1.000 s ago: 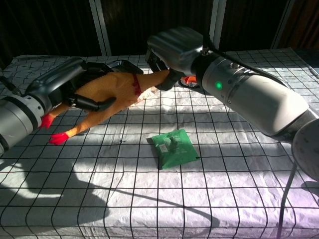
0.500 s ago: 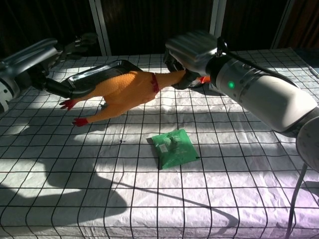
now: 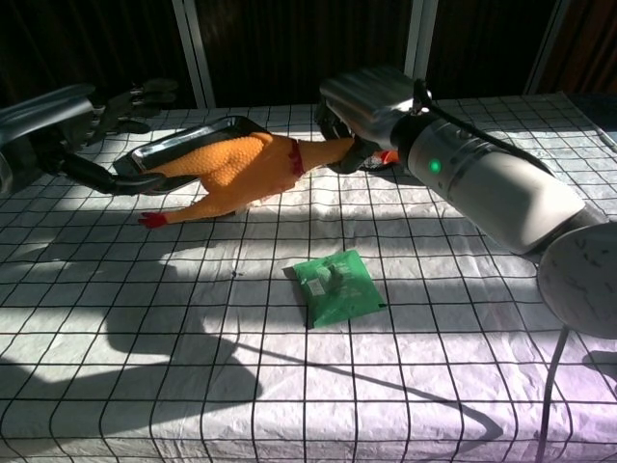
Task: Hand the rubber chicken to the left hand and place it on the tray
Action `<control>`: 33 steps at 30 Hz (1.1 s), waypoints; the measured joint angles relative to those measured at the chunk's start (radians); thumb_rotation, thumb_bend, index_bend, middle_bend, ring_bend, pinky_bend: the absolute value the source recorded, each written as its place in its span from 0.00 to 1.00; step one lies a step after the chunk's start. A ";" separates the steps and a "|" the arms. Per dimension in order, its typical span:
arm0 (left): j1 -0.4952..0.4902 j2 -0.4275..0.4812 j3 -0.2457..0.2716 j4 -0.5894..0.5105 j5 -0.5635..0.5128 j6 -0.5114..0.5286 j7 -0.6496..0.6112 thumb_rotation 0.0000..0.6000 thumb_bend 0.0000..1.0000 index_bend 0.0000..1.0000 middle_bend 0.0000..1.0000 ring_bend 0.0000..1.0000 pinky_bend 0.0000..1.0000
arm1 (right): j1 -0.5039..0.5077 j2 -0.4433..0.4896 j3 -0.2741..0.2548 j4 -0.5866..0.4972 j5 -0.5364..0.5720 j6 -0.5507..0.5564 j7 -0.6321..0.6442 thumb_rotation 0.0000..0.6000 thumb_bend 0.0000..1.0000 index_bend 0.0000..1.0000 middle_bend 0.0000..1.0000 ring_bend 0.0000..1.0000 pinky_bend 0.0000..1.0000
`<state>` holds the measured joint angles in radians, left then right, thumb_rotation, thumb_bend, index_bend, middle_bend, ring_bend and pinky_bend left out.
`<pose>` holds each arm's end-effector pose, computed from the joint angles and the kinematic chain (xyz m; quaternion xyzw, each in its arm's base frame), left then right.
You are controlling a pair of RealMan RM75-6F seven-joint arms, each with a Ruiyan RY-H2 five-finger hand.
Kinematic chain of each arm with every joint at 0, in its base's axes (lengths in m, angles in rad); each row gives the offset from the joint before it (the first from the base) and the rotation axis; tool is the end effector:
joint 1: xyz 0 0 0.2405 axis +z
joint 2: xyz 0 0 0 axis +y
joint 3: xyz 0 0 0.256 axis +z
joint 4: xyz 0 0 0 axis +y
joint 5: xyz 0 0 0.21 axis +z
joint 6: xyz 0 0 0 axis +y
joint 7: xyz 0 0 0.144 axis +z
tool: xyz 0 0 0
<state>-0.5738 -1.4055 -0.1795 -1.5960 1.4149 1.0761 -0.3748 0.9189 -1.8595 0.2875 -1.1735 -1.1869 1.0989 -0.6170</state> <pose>-0.1635 0.3116 0.0362 -0.6041 -0.5294 -0.5335 0.2650 -0.0597 -0.3763 -0.0594 0.7416 -0.2000 0.4155 0.4873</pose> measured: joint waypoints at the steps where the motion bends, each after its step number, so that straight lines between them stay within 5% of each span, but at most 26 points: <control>1: -0.009 -0.008 -0.001 0.000 -0.002 -0.011 -0.005 1.00 0.27 0.00 0.00 0.00 0.08 | 0.002 -0.003 0.001 -0.003 -0.002 0.002 -0.002 1.00 0.30 0.90 0.73 0.93 0.96; 7: -0.053 -0.077 -0.017 0.020 -0.034 -0.043 0.038 1.00 0.27 0.00 0.00 0.00 0.12 | 0.018 -0.030 0.010 -0.019 -0.008 0.014 -0.029 1.00 0.29 0.90 0.73 0.93 0.96; 11: -0.069 -0.111 -0.029 0.028 -0.086 -0.058 0.094 1.00 0.27 0.05 0.04 0.06 0.37 | 0.027 -0.054 0.022 -0.032 -0.007 0.027 -0.041 1.00 0.29 0.90 0.73 0.93 0.96; 17: -0.078 -0.183 -0.066 0.035 -0.196 -0.042 0.189 1.00 0.38 0.37 0.48 0.52 0.84 | 0.030 -0.066 0.024 -0.048 -0.016 0.050 -0.059 1.00 0.29 0.90 0.73 0.93 0.96; 23: -0.071 -0.210 -0.084 0.029 -0.227 0.013 0.252 1.00 0.73 0.68 0.81 0.81 1.00 | 0.022 -0.058 0.029 -0.061 -0.018 0.059 -0.054 1.00 0.29 0.88 0.73 0.93 0.95; 26: -0.067 -0.214 -0.091 0.022 -0.243 0.031 0.289 1.00 0.77 0.72 0.85 0.84 1.00 | 0.016 -0.047 0.026 -0.071 -0.026 0.060 -0.037 1.00 0.29 0.57 0.68 0.84 0.86; 28: -0.068 -0.209 -0.094 0.018 -0.251 0.032 0.310 1.00 0.76 0.72 0.85 0.84 1.00 | 0.008 -0.031 0.019 -0.086 -0.032 0.057 -0.012 1.00 0.29 0.15 0.42 0.54 0.61; 29: -0.069 -0.203 -0.096 0.018 -0.254 0.030 0.319 1.00 0.76 0.72 0.85 0.84 1.00 | 0.003 -0.020 0.015 -0.097 -0.033 0.054 0.000 1.00 0.26 0.03 0.27 0.37 0.49; 31: -0.074 -0.185 -0.103 0.025 -0.258 0.022 0.330 1.00 0.75 0.72 0.85 0.84 1.00 | -0.013 0.019 0.009 -0.138 -0.036 0.049 0.018 1.00 0.19 0.00 0.10 0.17 0.36; 33: -0.084 -0.173 -0.115 0.047 -0.265 0.007 0.336 1.00 0.75 0.72 0.86 0.84 1.00 | -0.029 0.064 0.005 -0.184 -0.040 0.048 0.036 1.00 0.14 0.00 0.04 0.10 0.31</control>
<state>-0.6581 -1.5783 -0.2945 -1.5488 1.1500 1.0827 -0.0388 0.8896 -1.7960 0.2921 -1.3577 -1.2266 1.1469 -0.5807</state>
